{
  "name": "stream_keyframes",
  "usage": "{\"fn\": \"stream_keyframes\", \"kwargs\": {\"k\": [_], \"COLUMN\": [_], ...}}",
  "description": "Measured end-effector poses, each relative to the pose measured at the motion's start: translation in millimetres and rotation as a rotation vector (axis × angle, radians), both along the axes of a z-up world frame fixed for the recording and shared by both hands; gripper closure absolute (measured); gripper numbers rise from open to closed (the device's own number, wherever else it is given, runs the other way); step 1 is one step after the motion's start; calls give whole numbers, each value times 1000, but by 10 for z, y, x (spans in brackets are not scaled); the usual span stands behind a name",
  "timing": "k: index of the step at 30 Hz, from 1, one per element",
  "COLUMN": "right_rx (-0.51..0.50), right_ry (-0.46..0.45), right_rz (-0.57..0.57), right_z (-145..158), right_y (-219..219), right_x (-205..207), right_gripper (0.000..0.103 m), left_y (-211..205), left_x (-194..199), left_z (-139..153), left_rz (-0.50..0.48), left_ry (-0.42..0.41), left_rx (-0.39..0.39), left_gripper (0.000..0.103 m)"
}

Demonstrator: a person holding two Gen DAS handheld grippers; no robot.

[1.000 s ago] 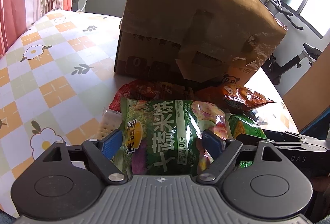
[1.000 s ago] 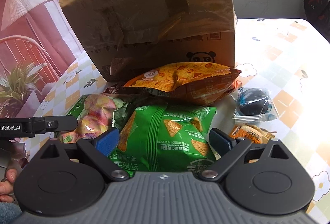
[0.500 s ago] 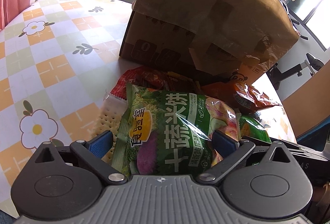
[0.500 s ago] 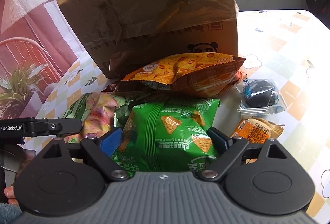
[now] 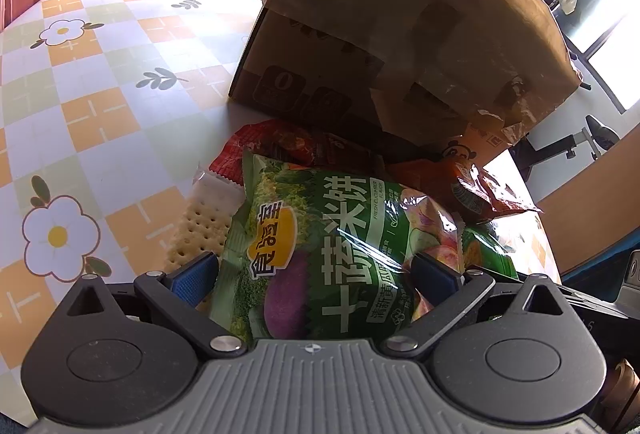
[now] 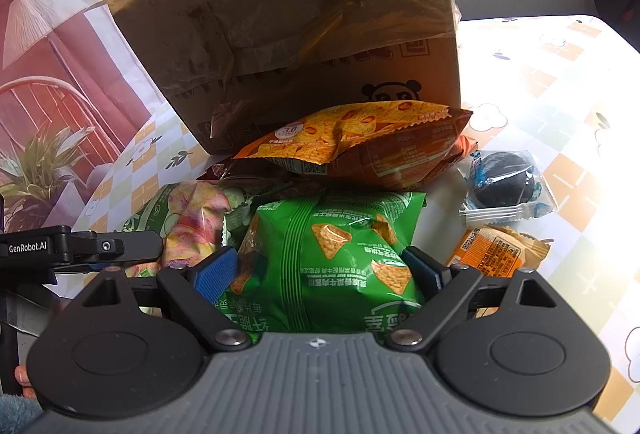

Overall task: Organize snacks
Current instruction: 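Grasp the green vegetable-cracker bag with the left gripper while the right grasps the green chip bag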

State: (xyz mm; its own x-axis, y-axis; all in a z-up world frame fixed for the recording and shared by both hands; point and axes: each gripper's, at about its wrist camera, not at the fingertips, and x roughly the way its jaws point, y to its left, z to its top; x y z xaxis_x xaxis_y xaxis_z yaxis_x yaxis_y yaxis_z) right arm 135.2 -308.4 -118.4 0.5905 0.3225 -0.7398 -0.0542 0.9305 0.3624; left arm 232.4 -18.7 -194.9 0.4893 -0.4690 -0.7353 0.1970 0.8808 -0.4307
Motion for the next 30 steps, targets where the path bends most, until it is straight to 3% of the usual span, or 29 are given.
{"fn": "stream_keyframes", "kwargs": {"k": [10,20,24,30], "right_rx": [-1,5,10,17], "right_ry": [-5,-4,-3,-5], "right_rz": [4,2,7,8], "right_z": [19,11,9,12], "right_y": [14,9,15,10], "right_x": [-23,-31,-28,-43], "right_gripper": [13,13,13,14], "left_y": [60,72,47,195], "left_x": [-28,-42,-62,-26], "left_z": [13,31,149,51], "left_rz": [3,-1,5,42], "left_ry": [56,39,-15,88], "left_rx": [-1,9,51,-18], "left_gripper": [0,0,6,1]}}
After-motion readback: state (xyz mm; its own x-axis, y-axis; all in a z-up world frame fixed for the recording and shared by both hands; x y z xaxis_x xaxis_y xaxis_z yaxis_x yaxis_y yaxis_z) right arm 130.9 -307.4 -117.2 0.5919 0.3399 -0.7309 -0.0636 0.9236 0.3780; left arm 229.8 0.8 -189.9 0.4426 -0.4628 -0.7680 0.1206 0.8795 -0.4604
